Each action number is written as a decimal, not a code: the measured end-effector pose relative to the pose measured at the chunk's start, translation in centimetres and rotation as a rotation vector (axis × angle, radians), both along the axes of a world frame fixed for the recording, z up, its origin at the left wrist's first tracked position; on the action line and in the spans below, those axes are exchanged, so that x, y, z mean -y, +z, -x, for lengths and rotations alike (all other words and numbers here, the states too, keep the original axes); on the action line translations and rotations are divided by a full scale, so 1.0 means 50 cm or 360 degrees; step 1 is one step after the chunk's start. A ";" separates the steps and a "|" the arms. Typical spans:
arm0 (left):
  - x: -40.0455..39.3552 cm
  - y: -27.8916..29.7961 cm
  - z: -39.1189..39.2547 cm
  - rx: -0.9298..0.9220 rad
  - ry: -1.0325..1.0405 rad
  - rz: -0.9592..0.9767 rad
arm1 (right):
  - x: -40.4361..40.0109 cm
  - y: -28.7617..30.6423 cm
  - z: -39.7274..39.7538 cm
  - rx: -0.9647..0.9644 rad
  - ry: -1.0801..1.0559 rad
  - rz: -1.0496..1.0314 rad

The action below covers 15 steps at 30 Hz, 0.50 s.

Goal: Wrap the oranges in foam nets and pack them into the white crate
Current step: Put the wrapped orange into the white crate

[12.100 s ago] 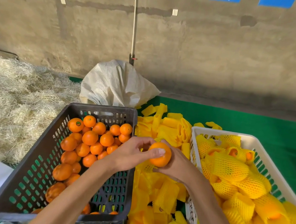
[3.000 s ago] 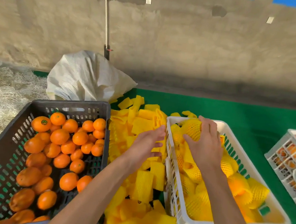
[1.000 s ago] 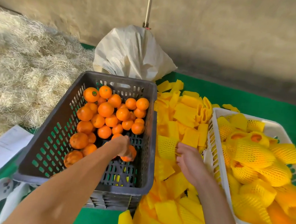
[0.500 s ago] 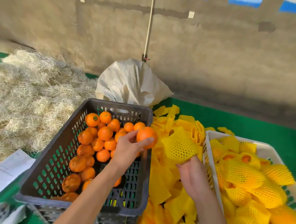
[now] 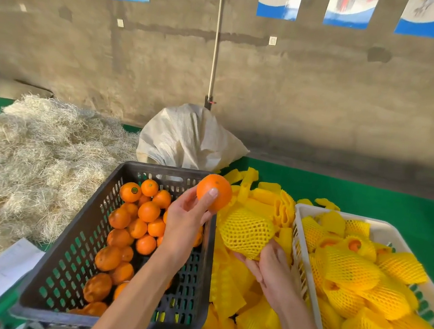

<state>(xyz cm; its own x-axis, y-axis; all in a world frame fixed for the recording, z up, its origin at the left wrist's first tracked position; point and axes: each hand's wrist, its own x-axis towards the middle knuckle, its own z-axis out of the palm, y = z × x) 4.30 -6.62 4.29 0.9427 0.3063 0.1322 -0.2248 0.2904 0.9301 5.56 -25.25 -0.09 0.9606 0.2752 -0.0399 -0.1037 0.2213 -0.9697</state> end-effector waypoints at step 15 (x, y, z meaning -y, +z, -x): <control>-0.008 -0.003 0.017 -0.0022 -0.0363 -0.0230 | 0.033 -0.032 -0.023 0.0193 0.0202 0.0713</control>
